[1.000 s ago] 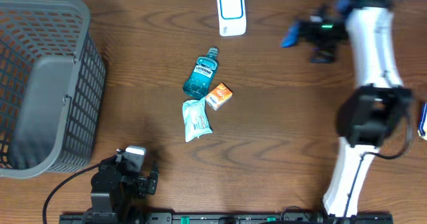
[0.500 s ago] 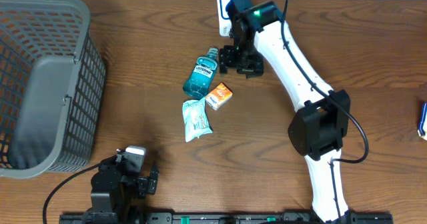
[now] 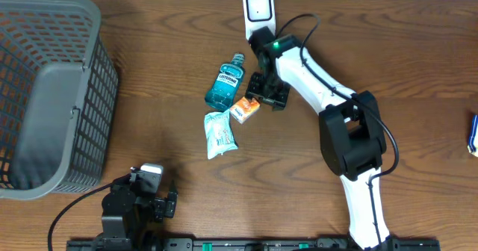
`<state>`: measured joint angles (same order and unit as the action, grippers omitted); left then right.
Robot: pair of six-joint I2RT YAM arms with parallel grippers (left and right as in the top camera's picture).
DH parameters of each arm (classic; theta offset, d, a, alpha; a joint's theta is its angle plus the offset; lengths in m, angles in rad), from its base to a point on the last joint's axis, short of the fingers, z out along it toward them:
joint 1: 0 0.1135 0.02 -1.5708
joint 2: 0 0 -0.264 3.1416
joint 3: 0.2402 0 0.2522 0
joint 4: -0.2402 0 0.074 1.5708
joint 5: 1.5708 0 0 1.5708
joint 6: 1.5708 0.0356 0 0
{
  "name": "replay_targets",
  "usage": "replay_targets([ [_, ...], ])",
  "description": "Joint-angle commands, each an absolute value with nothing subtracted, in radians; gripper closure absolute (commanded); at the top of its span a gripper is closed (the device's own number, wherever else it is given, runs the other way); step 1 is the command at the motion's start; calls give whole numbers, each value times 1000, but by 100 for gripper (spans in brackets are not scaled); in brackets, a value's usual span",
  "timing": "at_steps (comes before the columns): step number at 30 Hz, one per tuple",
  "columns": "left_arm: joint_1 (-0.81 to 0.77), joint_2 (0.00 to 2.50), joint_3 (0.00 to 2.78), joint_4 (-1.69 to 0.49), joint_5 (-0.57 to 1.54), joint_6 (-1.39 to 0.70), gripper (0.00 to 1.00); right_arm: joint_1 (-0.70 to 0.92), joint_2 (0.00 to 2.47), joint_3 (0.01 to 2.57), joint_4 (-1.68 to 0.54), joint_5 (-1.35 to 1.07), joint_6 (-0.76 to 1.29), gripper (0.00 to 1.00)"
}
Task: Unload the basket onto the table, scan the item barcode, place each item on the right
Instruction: 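Move the right gripper down onto the small orange box and grasp it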
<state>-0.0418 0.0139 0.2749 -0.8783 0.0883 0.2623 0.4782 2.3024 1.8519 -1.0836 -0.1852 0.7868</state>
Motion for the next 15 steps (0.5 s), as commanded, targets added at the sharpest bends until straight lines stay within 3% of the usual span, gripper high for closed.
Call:
replay_targets([
  [1,-38,11,263,-912,94,260,2,489,2276,1827,-1057,-236,815,41],
  [15,-38,11,263,-912,94,260,2,500,2276,1822,-986,-237,818,46],
])
